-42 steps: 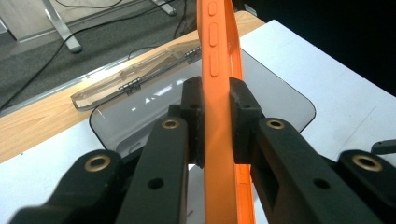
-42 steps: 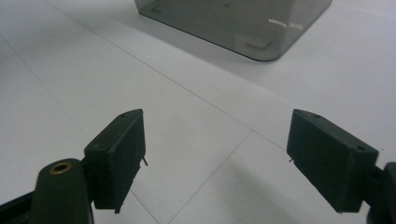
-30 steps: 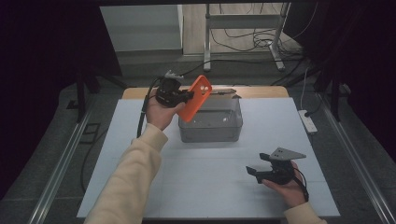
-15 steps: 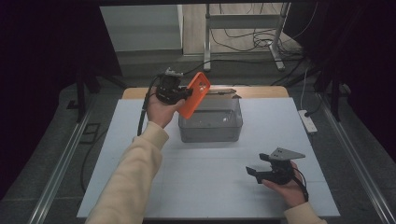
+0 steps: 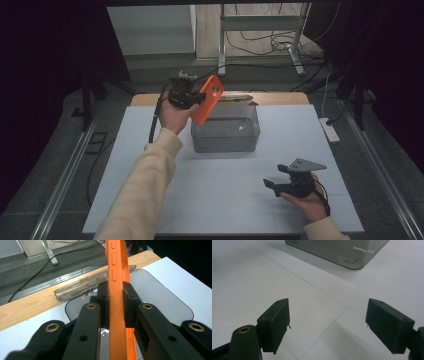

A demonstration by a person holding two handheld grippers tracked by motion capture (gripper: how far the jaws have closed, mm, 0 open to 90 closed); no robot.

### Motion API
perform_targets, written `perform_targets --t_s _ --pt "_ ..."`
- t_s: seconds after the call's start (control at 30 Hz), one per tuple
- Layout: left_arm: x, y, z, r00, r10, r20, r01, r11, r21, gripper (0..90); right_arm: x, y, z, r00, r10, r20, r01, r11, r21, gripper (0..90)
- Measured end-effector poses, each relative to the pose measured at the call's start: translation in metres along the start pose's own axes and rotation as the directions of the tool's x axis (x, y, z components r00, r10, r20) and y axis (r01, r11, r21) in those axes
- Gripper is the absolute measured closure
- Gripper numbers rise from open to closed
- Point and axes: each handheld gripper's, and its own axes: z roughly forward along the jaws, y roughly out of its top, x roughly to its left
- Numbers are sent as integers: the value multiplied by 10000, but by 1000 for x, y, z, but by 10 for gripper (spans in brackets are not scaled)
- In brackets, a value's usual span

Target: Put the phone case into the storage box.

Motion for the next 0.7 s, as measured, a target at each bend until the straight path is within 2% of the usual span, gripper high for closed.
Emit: perform_targets --t_s 0.27,0.7 --pt "0 0 6 9995 -179 -269 181 9998 97 794 0 0 0 10000 2 -13 -2 10000 1 197" --pt "1 -1 9 9986 -352 -401 358 9992 150 795 0 0 0 10000 37 -17 -37 10000 -17 196"
